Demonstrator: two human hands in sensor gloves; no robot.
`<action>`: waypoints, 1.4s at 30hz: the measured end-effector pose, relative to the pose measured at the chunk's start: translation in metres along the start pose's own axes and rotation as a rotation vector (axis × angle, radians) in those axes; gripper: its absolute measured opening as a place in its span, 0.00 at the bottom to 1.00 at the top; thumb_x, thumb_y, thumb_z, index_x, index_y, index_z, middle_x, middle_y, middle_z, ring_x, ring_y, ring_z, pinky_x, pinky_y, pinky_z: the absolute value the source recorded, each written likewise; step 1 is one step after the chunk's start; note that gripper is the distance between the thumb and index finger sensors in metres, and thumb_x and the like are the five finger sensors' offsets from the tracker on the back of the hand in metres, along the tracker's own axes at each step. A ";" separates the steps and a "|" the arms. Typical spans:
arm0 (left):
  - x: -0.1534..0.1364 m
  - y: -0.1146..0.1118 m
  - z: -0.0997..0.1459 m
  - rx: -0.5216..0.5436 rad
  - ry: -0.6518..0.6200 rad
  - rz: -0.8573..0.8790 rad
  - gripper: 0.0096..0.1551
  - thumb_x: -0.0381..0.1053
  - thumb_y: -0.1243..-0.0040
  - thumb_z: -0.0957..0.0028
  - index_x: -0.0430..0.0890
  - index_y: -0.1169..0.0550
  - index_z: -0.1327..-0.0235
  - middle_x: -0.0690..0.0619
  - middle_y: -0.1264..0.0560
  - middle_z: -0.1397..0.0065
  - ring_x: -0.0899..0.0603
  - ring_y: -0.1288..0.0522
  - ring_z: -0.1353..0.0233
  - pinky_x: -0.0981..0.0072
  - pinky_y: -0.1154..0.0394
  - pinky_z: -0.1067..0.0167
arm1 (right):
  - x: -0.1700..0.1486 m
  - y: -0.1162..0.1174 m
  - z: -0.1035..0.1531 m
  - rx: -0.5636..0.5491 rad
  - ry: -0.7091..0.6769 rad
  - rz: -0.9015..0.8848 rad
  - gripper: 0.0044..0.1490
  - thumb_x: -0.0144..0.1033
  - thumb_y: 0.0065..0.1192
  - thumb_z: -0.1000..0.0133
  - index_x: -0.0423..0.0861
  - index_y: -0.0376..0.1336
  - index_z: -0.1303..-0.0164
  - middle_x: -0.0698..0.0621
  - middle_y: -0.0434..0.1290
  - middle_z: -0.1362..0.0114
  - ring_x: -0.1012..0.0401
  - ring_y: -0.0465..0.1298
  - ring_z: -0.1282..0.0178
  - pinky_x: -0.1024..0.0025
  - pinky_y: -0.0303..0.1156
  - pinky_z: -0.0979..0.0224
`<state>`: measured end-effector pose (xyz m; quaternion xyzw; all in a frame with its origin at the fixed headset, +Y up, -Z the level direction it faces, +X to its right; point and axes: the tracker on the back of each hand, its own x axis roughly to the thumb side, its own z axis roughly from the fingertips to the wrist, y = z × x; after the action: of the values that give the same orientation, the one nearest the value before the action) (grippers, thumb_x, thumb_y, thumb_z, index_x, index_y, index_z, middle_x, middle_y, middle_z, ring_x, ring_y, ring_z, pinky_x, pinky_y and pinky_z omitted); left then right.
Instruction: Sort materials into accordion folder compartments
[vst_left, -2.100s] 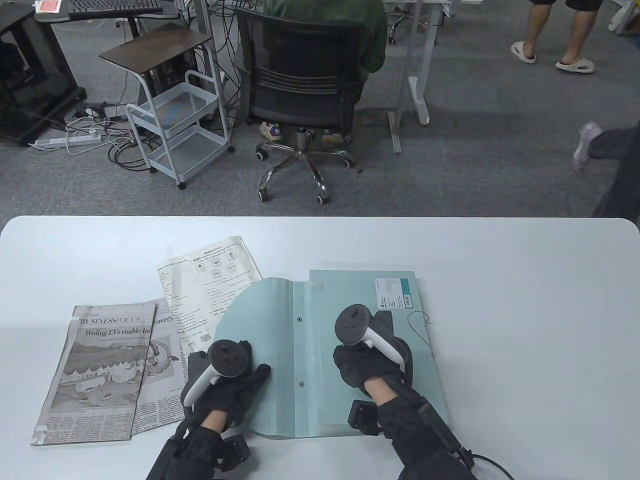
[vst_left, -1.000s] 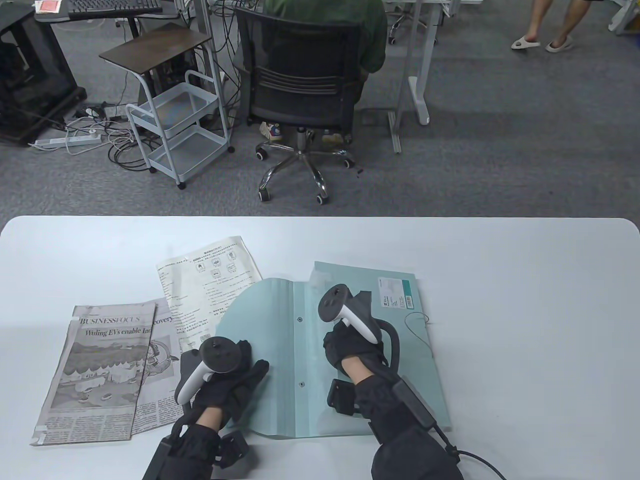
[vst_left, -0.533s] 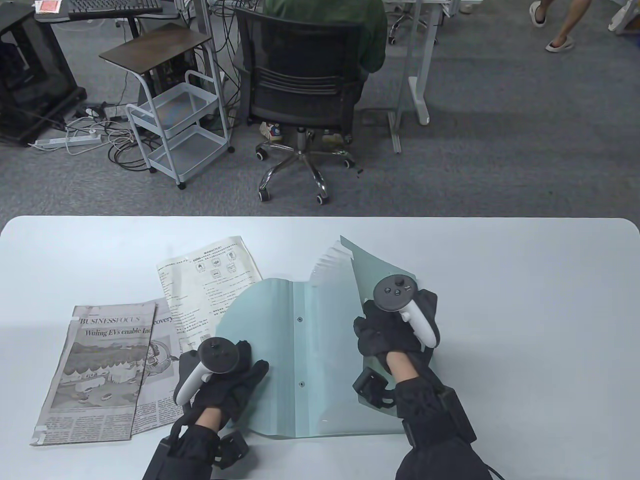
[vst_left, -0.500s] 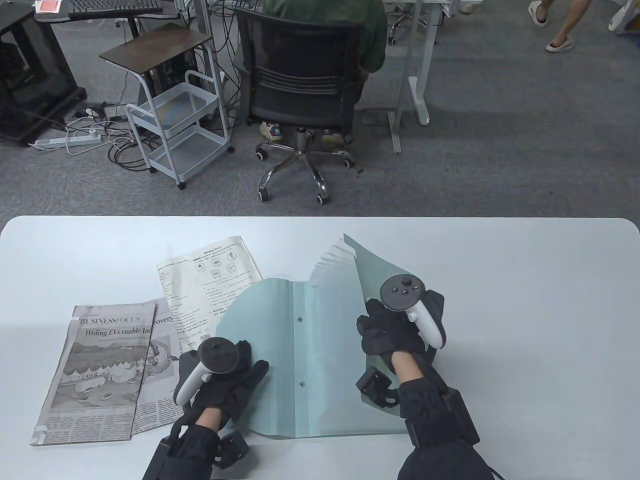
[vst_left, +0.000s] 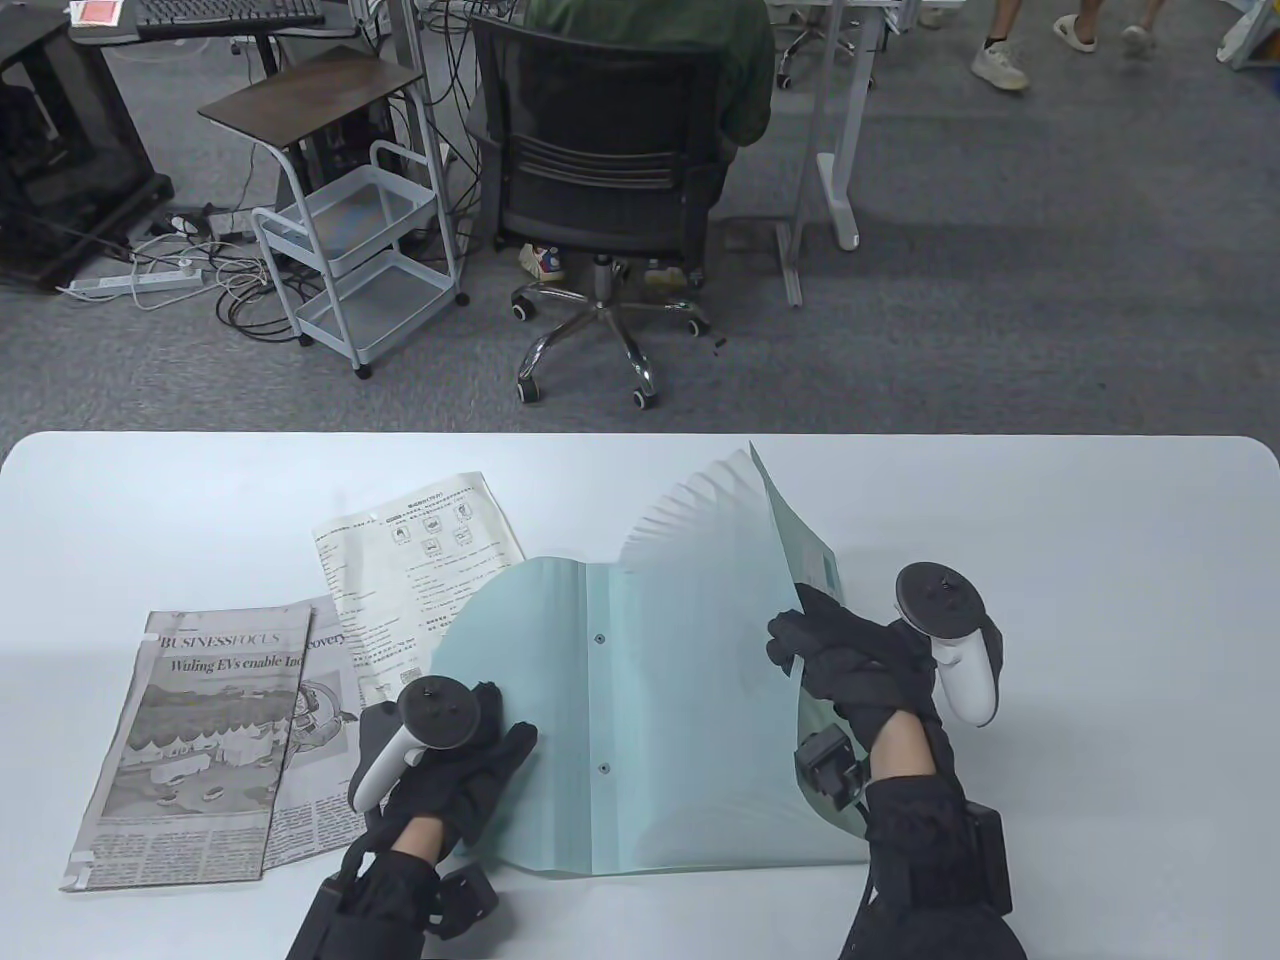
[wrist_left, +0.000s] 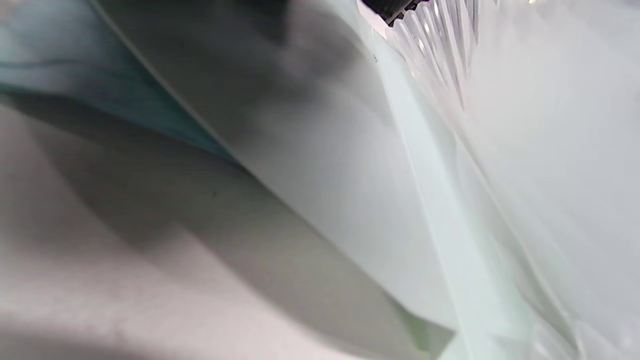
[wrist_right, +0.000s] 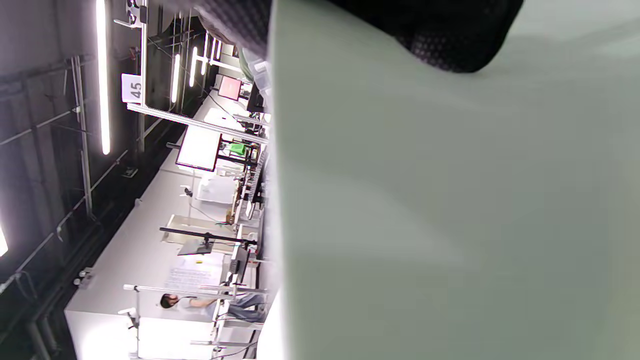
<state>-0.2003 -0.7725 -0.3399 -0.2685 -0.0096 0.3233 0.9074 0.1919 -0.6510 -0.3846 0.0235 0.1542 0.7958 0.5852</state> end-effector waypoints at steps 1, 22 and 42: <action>0.000 0.000 0.000 -0.002 0.002 -0.005 0.44 0.58 0.67 0.22 0.36 0.67 0.13 0.22 0.76 0.20 0.15 0.76 0.27 0.24 0.68 0.34 | -0.001 -0.003 0.000 0.014 -0.002 -0.017 0.36 0.26 0.46 0.30 0.27 0.44 0.15 0.21 0.54 0.18 0.34 0.69 0.29 0.43 0.68 0.29; 0.015 0.020 0.015 0.159 0.032 -0.113 0.40 0.46 0.59 0.22 0.36 0.63 0.12 0.28 0.75 0.17 0.18 0.75 0.25 0.21 0.62 0.32 | -0.005 0.000 -0.010 0.134 -0.042 -0.049 0.36 0.24 0.42 0.29 0.26 0.40 0.15 0.21 0.52 0.18 0.35 0.69 0.30 0.45 0.68 0.30; 0.049 0.076 0.064 0.415 0.172 -0.159 0.41 0.50 0.61 0.21 0.24 0.55 0.12 0.17 0.41 0.17 0.13 0.37 0.24 0.20 0.40 0.31 | -0.004 0.010 -0.013 0.182 -0.036 -0.038 0.37 0.25 0.42 0.29 0.26 0.39 0.15 0.22 0.51 0.17 0.34 0.68 0.29 0.45 0.67 0.30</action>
<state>-0.2182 -0.6630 -0.3303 -0.1011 0.1133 0.2219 0.9632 0.1807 -0.6603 -0.3939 0.0882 0.2157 0.7667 0.5983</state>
